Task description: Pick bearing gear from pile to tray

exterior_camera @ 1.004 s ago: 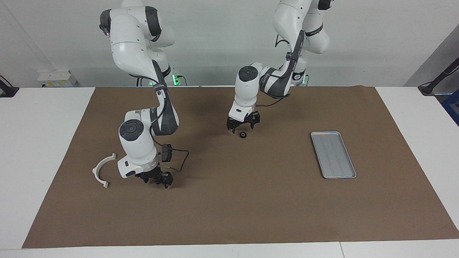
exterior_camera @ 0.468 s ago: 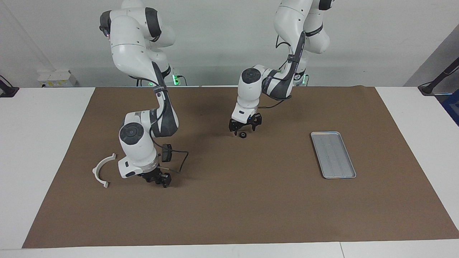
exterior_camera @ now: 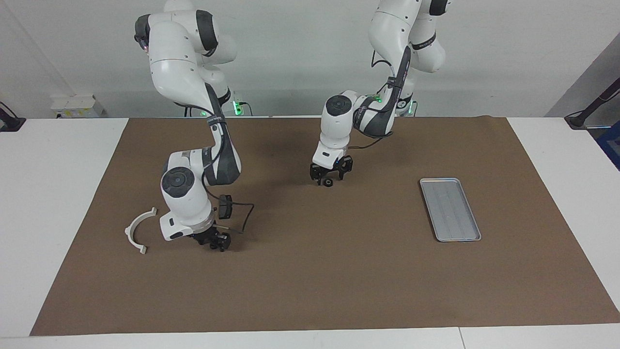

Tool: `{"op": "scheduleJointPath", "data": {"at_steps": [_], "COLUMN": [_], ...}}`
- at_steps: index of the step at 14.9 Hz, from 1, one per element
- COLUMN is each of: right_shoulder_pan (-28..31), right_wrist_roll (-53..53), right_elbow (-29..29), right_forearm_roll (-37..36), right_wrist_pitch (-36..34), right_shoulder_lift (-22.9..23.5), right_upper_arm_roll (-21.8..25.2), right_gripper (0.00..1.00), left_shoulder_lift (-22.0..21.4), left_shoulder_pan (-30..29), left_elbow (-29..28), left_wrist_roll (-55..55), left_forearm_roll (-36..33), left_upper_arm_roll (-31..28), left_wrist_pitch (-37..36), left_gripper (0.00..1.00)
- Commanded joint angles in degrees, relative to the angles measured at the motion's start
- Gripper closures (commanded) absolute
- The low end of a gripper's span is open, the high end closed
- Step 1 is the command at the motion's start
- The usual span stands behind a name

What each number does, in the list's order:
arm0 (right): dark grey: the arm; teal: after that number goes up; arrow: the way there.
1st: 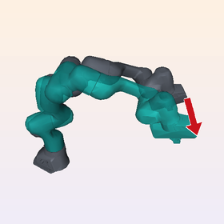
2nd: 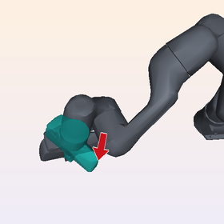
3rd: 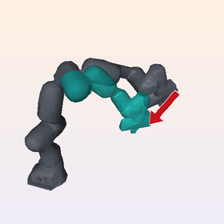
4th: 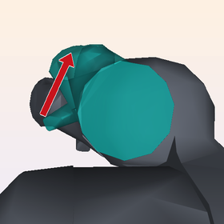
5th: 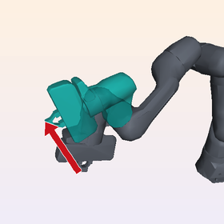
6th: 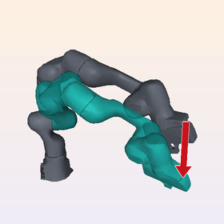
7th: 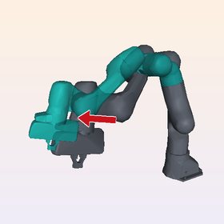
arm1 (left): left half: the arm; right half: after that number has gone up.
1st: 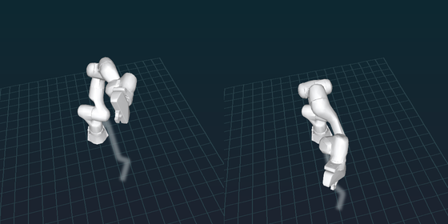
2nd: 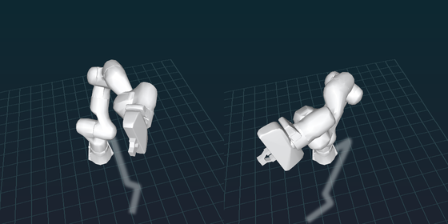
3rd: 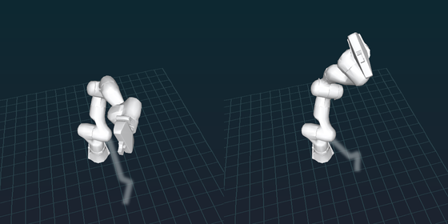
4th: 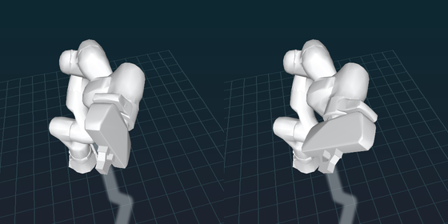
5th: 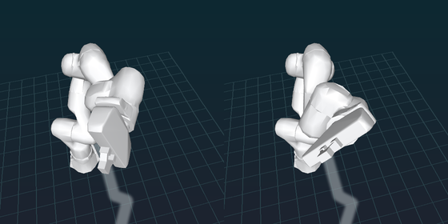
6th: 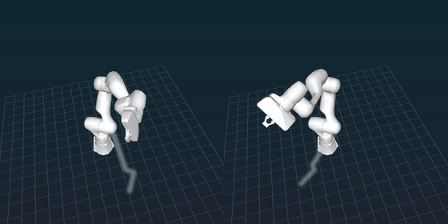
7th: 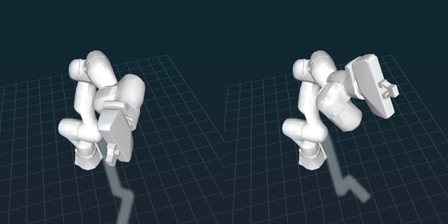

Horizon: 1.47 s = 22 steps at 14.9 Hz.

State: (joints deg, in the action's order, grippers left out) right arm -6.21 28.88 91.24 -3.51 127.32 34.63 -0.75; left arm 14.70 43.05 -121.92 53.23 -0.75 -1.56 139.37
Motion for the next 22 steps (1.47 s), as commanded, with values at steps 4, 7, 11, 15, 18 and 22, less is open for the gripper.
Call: {"op": "scheduleJointPath", "data": {"at_steps": [4, 7, 11, 15, 18, 22], "right_shoulder_pan": [0.5, 0.68, 0.68, 0.85, 1.2, 1.47], "right_wrist_roll": [1.18, 1.18, 1.0, -0.05, -2.07, -4.89], "right_elbow": [-0.63, -0.63, -0.63, -0.72, -3.08, -5.89], "right_forearm_roll": [-0.54, -0.45, -0.71, -0.89, -1.24, -1.24], "right_wrist_pitch": [-1.46, -1.46, -1.55, -1.81, -6.19, -14.53], "right_shoulder_lift": [0.0, 0.0, -0.09, -0.26, -1.41, -5.7], "right_upper_arm_roll": [-0.49, -0.49, -0.49, -0.4, -0.4, -0.49], "right_gripper": [0.75, 0.92, 1.0, 1.0, 1.0, 1.0], "left_shoulder_lift": [-0.11, -0.11, -0.28, -6.85, -11.87, -14.43], "left_shoulder_pan": [0.37, 0.37, -0.33, -7.69, -16.3, -28.08], "left_elbow": [-0.69, -0.43, 1.59, 4.67, 4.67, 4.32], "left_wrist_roll": [0.38, 0.3, -1.89, -11.36, -22.94, -39.83], "left_forearm_roll": [0.49, 0.49, -3.98, -3.99, -3.38, -1.88], "left_upper_arm_roll": [-0.11, -0.2, -0.46, -0.46, -0.38, -0.46], "left_wrist_pitch": [1.44, 1.26, -1.97, -10.76, -16.91, -20.53], "left_gripper": [0.6, 0.86, 0.9, 0.9, 0.9, 0.87]}}
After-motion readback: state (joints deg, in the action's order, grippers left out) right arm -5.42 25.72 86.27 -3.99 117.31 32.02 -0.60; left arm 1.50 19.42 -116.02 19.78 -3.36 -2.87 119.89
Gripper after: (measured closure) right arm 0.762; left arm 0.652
